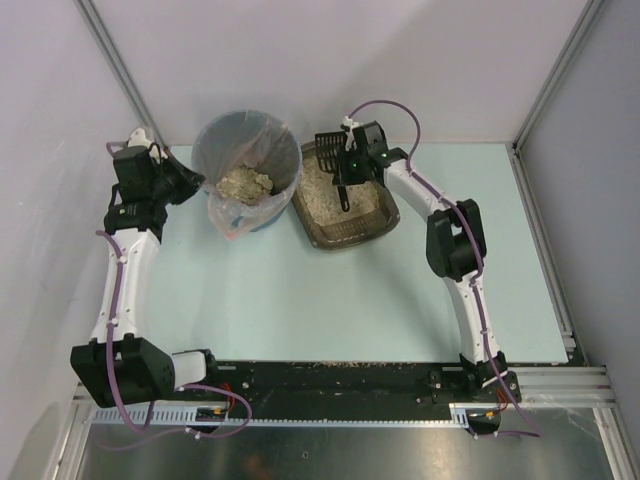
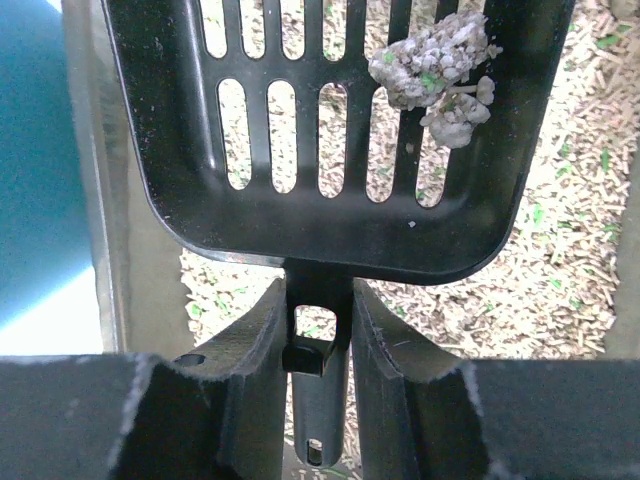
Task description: Clean the litter box
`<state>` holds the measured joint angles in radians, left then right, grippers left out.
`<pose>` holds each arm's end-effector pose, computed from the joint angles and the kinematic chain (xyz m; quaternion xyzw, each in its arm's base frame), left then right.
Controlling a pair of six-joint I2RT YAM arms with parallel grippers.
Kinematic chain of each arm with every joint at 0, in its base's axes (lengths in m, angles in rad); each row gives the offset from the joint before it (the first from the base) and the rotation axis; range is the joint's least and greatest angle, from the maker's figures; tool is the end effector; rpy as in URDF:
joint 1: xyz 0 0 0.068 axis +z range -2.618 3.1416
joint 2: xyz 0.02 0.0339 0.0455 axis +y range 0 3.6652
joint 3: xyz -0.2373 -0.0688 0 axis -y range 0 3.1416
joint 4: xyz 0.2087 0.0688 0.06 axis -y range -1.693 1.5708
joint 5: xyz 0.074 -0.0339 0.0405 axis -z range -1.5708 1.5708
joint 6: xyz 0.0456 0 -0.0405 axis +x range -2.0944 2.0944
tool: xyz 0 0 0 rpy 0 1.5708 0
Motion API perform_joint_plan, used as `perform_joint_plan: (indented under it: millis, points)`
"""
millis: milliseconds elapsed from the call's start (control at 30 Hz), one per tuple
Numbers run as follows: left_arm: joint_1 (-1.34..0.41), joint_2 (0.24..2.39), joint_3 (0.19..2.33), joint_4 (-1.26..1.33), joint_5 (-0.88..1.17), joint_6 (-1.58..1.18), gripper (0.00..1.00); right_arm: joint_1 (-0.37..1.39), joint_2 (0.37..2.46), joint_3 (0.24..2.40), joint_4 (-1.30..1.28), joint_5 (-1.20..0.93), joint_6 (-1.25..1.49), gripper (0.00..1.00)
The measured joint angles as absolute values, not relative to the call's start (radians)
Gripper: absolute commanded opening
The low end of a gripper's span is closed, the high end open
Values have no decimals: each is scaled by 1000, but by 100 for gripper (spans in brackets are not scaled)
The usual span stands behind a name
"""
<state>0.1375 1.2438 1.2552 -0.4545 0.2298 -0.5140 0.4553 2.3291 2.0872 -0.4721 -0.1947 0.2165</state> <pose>0.2577 0.0252 0.3498 -0.2106 0.8151 -0.1945 0.5034 0.4361 0.2234 0.2163 -0.1479 0.8941 0.2198 0.3612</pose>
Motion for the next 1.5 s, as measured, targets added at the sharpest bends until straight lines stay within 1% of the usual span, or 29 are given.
perform_joint_plan:
  millis: [267,533,733,933,967,1033,1067,1100,1167,1233,1333,1433,1500]
  points:
    - [138,1234,1245,-451,229,-514,0,469,2337,2121,-522,-197,214,0]
    - [138,1234,1244,-450,229,-514,0,469,2309,2120,-669,-205,208,0]
    - [138,1234,1243,-448,230,-514,0,492,2212,1991,-691,-176,204,1]
    - [138,1233,1239,-441,230,-514,0,527,2202,1924,-682,-129,204,12]
    - [138,1232,1238,-442,230,-514,0,532,2202,1916,-675,-118,204,16]
    - [138,1230,1238,-442,230,-514,0,541,2202,1901,-660,-98,204,18]
    - [138,1230,1238,-443,231,-514,0,545,2202,1894,-654,-88,203,23]
    - [138,1230,1238,-442,230,-514,0,548,2202,1890,-651,-77,203,24]
    - [138,1230,1238,-443,230,-514,0,557,2202,1885,-644,-56,202,33]
    - [138,1229,1238,-443,230,-514,0,566,2202,1877,-631,-30,200,45]
    - [138,1227,1235,-443,230,-514,0,577,2201,1837,-598,8,192,52]
    - [138,1224,1230,-440,230,-514,0,587,2201,1798,-548,32,179,53]
    - [138,1222,1229,-439,231,-514,0,592,2190,1780,-525,47,177,50]
